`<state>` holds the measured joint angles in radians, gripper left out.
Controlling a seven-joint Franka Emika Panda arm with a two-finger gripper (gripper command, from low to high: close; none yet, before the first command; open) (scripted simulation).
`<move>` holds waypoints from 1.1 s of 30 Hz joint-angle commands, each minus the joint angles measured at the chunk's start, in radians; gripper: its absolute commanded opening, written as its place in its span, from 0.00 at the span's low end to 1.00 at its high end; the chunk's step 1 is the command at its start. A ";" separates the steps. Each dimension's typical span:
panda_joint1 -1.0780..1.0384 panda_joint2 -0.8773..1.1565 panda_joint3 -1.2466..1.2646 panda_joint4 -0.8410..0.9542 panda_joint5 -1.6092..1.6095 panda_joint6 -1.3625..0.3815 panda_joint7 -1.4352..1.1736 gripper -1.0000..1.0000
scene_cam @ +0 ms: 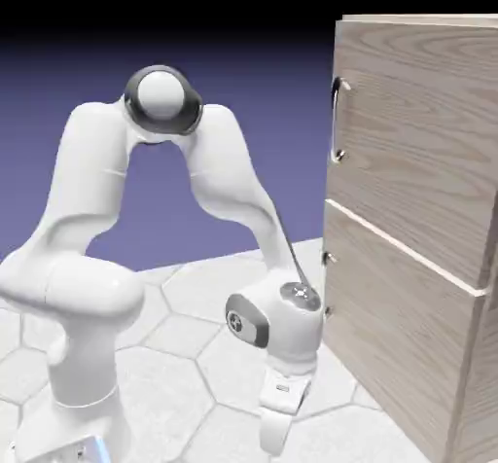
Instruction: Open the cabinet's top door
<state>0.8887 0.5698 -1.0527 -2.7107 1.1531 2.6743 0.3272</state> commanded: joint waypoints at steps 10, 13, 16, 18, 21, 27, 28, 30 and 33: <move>0.289 0.363 -0.330 0.022 0.361 -0.120 -0.133 0.50; 0.375 0.471 -0.429 0.029 0.470 -0.156 -0.173 0.50; 0.462 0.580 -0.528 0.036 0.578 -0.192 -0.213 0.50; 0.520 0.653 -0.594 0.040 0.651 -0.216 -0.239 0.50; 0.606 0.761 -0.693 0.047 0.759 -0.252 -0.279 0.50; 0.779 0.979 -0.891 0.060 0.976 -0.324 -0.359 0.50; 0.808 1.015 -0.923 0.063 1.012 -0.336 -0.372 0.50; 0.866 1.087 -0.989 0.067 1.084 -0.360 -0.399 0.50; 0.964 1.168 -1.049 0.070 1.147 -0.363 -0.467 0.50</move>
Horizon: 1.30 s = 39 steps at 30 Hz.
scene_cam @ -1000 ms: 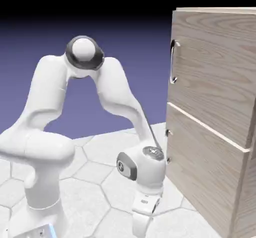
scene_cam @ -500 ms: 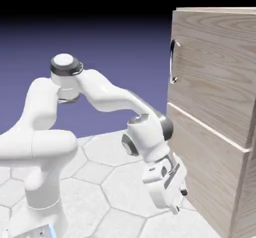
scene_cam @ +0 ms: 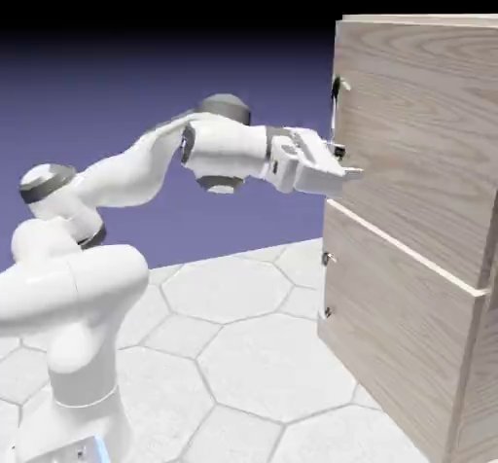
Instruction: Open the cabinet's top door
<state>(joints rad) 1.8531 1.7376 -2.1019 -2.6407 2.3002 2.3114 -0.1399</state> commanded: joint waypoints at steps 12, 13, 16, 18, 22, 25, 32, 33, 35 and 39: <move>-0.063 0.025 -0.003 0.050 0.111 -0.092 -0.084 0.00; -0.043 0.025 -0.021 0.014 0.113 -0.132 -0.109 0.00; 0.005 0.025 -0.086 -0.090 0.104 -0.262 -0.175 0.00; 0.022 0.025 -0.135 -0.148 0.088 -0.349 -0.212 0.00; 0.019 0.025 -0.238 -0.239 0.043 -0.523 -0.267 0.00; -0.016 0.025 -0.311 -0.287 0.008 -0.653 -0.295 0.00; -0.160 -0.007 -0.462 -0.349 -0.067 -0.958 -0.351 0.00; -0.177 -0.031 -0.492 -0.352 -0.094 -1.001 -0.374 0.00; -0.215 -0.087 -0.550 -0.354 -0.153 -1.088 -0.422 0.00; -0.298 -0.221 -0.651 -0.335 -0.282 -1.261 -0.531 0.00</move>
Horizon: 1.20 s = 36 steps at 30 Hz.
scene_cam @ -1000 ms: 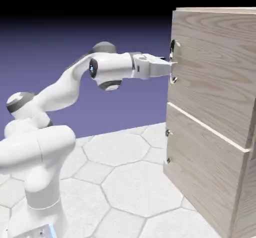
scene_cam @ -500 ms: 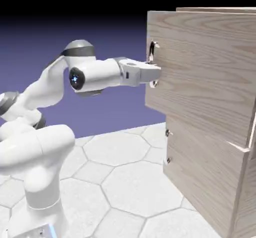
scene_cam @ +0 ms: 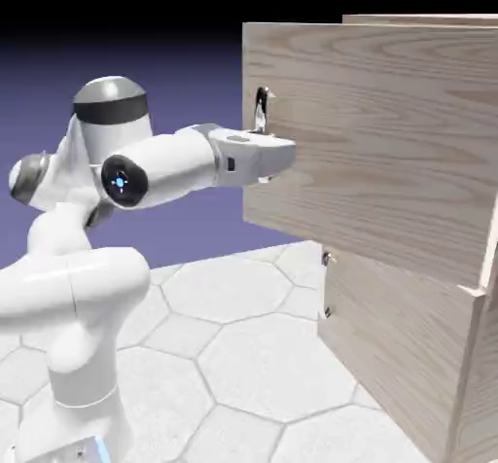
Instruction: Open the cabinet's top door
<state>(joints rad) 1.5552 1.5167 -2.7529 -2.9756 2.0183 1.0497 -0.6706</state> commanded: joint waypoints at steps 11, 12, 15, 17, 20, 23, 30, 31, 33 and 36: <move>-0.169 -0.399 -0.115 0.159 -0.357 -0.320 -0.324 0.00; -0.178 -0.435 -0.118 0.179 -0.390 -0.339 -0.354 0.00; -0.200 -0.544 -0.124 0.243 -0.487 -0.383 -0.444 0.00; -0.210 -0.616 -0.125 0.289 -0.551 -0.406 -0.501 0.00; -0.217 -0.725 -0.125 0.363 -0.643 -0.432 -0.581 0.00; -0.216 -0.834 -0.124 0.442 -0.731 -0.451 -0.652 0.00; -0.171 -1.087 -0.139 0.649 -0.914 -0.479 -0.772 0.00; -0.155 -1.124 -0.147 0.681 -0.937 -0.482 -0.783 0.00; -0.146 -1.196 -0.144 0.750 -0.982 -0.497 -0.808 0.00; -0.124 -1.304 -0.144 0.858 -1.042 -0.521 -0.836 0.00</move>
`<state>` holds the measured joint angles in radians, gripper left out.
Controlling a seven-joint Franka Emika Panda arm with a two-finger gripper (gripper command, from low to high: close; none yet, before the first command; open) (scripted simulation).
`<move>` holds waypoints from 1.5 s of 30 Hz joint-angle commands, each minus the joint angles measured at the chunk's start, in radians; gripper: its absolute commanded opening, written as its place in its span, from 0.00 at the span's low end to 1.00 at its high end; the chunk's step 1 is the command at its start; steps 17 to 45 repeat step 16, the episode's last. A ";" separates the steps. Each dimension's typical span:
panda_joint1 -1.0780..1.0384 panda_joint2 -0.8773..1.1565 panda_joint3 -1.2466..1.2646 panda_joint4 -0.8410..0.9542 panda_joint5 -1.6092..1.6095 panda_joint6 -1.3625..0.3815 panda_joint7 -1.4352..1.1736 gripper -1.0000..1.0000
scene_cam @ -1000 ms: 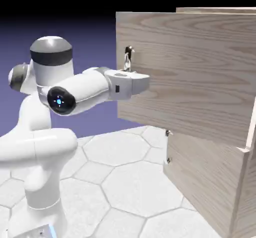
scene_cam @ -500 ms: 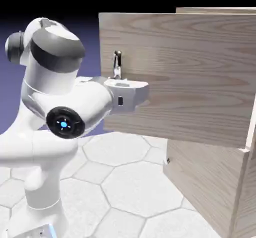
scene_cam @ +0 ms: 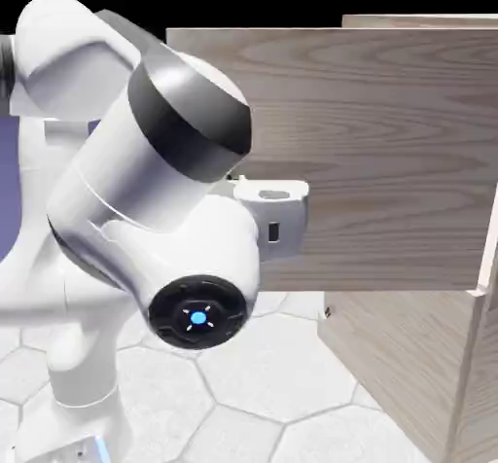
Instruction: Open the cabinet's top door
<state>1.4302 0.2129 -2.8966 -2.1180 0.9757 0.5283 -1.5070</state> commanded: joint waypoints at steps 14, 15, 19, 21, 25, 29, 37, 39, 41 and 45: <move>0.070 -0.434 0.051 0.508 -0.159 -0.146 -0.003 0.00; 0.073 -0.452 0.054 0.531 -0.162 -0.153 0.001 0.00; 0.073 -0.452 0.054 0.531 -0.162 -0.153 0.001 1.00; 0.073 -0.452 0.054 0.531 -0.162 -0.153 0.001 1.00; 0.073 -0.452 0.054 0.531 -0.162 -0.153 0.001 1.00; 0.073 -0.452 0.054 0.531 -0.162 -0.153 0.001 1.00; 0.073 -0.452 0.054 0.531 -0.162 -0.153 0.001 1.00; 0.073 -0.452 0.054 0.531 -0.162 -0.153 0.001 1.00; 0.073 -0.452 0.054 0.531 -0.162 -0.153 0.001 1.00; 0.073 -0.452 0.054 0.531 -0.162 -0.153 0.001 1.00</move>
